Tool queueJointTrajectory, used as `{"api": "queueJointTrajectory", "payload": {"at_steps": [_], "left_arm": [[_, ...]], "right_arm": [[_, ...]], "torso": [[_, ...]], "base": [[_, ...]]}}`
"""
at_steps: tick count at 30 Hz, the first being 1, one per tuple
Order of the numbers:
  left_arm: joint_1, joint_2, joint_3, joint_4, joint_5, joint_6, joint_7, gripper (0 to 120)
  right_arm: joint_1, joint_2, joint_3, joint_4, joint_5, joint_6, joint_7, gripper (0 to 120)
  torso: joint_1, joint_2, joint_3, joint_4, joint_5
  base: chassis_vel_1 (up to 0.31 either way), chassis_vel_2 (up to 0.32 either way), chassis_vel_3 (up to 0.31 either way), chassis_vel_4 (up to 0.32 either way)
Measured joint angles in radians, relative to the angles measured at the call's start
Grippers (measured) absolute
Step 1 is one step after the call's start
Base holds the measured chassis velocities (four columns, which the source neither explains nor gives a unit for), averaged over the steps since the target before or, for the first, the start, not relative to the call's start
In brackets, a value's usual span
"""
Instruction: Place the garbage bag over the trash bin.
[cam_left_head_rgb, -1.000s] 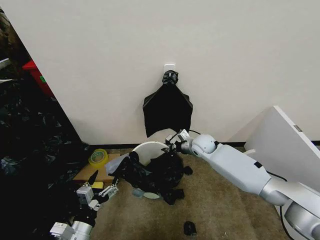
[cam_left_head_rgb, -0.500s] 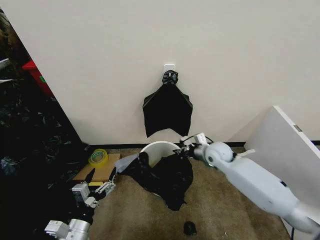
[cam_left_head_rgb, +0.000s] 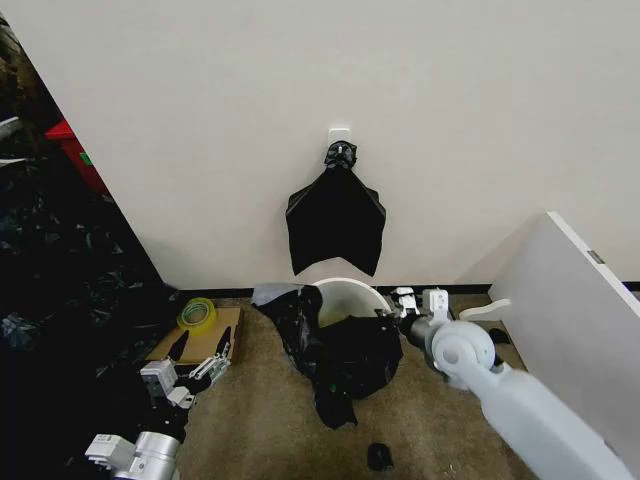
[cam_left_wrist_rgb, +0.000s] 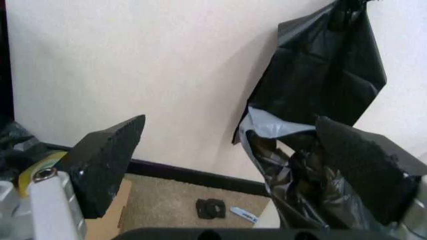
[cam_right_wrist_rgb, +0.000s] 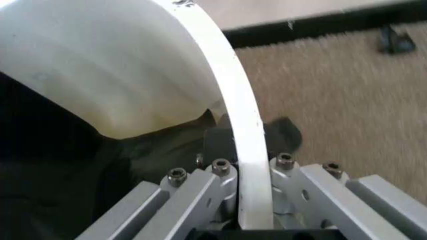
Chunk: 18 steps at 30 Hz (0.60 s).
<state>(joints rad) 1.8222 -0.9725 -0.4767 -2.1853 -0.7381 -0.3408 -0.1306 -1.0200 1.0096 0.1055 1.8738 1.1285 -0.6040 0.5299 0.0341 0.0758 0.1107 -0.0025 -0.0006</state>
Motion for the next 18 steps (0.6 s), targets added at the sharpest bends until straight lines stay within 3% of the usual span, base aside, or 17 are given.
{"api": "queueJointTrajectory", "payload": {"at_steps": [6, 12, 18], "left_arm": [[0.010, 0.003, 0.003, -0.013, -0.001, 0.000, -0.008, 100], [0.020, -0.011, 0.016, -0.017, 0.001, 0.000, -0.024, 100], [0.027, -0.015, 0.017, -0.017, 0.003, 0.000, -0.032, 100]], "right_arm": [[-0.067, 0.057, 0.032, 0.041, -0.008, 0.030, 0.116, 0], [-0.073, 0.116, -0.010, 0.063, -0.048, 0.123, 0.259, 0], [-0.073, 0.151, -0.037, 0.062, -0.053, 0.130, 0.314, 0]], "torso": [[0.000, 0.000, 0.000, 0.0000, -0.0002], [0.000, 0.000, 0.000, 0.0000, -0.0002], [0.000, 0.000, 0.000, 0.0000, -0.0002]], "base": [[0.000, 0.000, 0.000, 0.000], [0.000, 0.000, 0.000, 0.000], [0.000, 0.000, 0.000, 0.000]]}}
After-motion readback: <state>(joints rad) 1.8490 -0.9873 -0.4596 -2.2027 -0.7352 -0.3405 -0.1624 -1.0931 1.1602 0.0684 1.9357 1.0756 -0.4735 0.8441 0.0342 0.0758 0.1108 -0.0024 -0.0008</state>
